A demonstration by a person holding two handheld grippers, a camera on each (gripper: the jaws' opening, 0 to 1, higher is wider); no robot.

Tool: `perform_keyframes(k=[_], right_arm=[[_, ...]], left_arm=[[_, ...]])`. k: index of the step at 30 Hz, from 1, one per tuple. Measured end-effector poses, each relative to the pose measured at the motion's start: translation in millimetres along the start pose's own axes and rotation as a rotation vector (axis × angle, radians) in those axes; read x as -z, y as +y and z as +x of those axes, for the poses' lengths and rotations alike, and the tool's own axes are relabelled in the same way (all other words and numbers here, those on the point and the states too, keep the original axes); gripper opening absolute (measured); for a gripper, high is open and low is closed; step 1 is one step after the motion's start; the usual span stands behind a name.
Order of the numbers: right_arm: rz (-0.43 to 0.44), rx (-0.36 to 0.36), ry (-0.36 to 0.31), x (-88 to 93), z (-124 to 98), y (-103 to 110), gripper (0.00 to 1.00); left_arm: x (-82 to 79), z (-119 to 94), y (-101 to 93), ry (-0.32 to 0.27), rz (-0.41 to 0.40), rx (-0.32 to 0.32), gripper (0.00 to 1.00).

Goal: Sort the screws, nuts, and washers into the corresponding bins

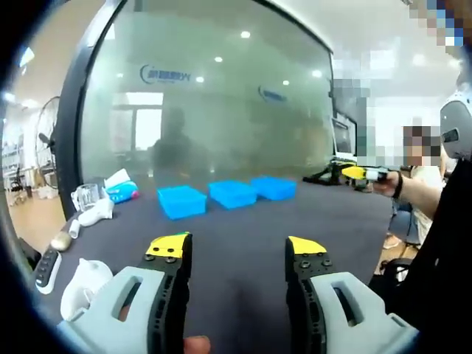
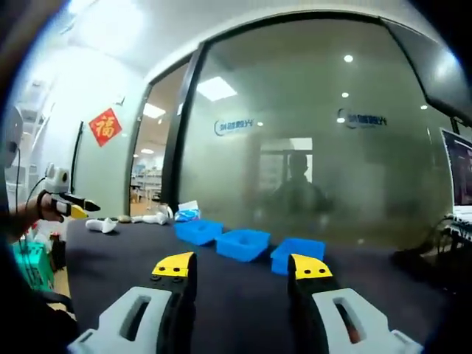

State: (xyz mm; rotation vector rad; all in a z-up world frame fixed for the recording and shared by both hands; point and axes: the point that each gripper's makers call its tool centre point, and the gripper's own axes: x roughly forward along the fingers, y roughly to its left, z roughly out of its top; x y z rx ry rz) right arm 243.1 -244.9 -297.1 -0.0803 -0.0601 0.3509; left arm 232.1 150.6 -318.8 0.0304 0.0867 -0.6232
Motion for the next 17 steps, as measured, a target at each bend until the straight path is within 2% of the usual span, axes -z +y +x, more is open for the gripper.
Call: perform_keyframes(k=[7, 17], right_arm=[[0.002, 0.031, 0.013, 8.9, -13.8, -6.9, 0.50], [-0.007, 0.049, 0.012, 9.3, -21.6, -7.6, 0.50]], left_arm=[[-3.2, -4.0, 5.5, -0.013, 0.000, -0.034, 0.51], [-1.9, -5.6, 7.2, -0.014, -0.002, -0.044, 0.51]])
